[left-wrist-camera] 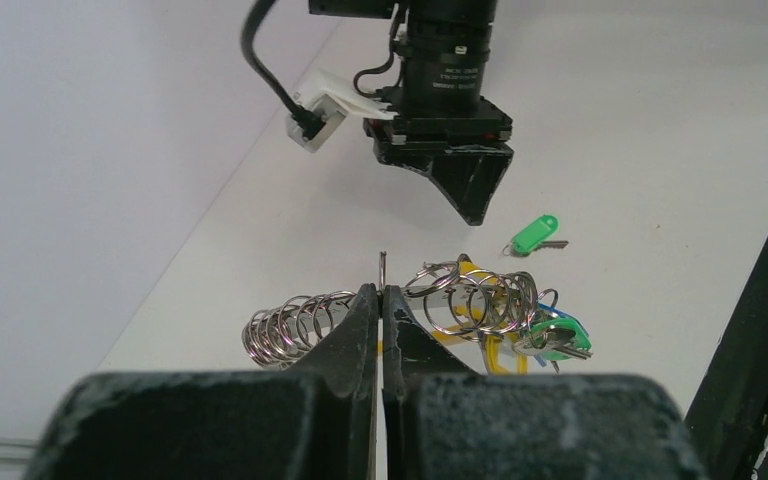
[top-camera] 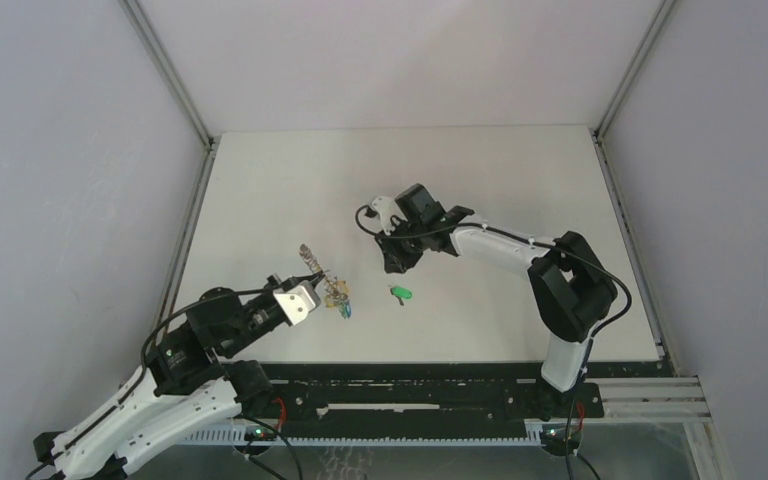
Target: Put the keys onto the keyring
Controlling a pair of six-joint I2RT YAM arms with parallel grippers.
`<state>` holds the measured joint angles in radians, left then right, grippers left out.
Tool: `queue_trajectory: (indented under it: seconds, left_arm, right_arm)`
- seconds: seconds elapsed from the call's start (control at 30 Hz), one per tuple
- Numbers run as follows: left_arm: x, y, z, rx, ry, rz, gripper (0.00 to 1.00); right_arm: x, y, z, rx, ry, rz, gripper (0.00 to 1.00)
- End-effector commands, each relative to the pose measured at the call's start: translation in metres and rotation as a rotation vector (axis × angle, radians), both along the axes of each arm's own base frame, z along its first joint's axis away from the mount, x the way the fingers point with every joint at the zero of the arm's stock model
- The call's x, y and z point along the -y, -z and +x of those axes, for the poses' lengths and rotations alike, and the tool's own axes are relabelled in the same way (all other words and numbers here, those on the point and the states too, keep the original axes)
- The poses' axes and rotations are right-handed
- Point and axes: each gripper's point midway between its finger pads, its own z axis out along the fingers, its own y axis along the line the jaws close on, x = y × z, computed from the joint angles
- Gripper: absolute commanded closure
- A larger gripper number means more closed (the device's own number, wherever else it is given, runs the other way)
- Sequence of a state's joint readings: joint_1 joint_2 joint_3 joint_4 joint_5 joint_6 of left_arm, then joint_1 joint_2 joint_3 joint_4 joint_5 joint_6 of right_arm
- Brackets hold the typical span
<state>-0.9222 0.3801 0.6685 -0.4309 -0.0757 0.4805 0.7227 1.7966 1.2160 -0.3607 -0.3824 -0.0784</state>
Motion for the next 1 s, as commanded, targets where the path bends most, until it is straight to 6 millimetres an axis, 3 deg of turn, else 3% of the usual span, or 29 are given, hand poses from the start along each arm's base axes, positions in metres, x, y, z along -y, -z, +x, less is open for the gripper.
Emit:
queue_trajectory:
  seconds: [0.0, 0.3, 0.5, 0.97]
  left_arm:
    - [-0.005, -0.021, 0.004, 0.053, -0.036, -0.075, 1.0]
    - [-0.024, -0.027, 0.012, 0.078, -0.134, -0.094, 1.0]
    - [-0.021, -0.026, 0.012, 0.071, -0.122, -0.093, 1.0]
    - [-0.018, -0.026, 0.011, 0.065, -0.106, -0.093, 1.0]
  right_arm:
    - [0.009, -0.004, -0.014, -0.074, -0.065, -0.123, 0.74]
    - [0.001, 0.009, -0.018, -0.158, -0.109, -0.308, 0.73]
    - [-0.005, 0.016, -0.008, -0.158, -0.101, -0.375, 0.74]
    - [-0.003, 0.035, -0.014, -0.204, -0.142, -0.497, 0.79]
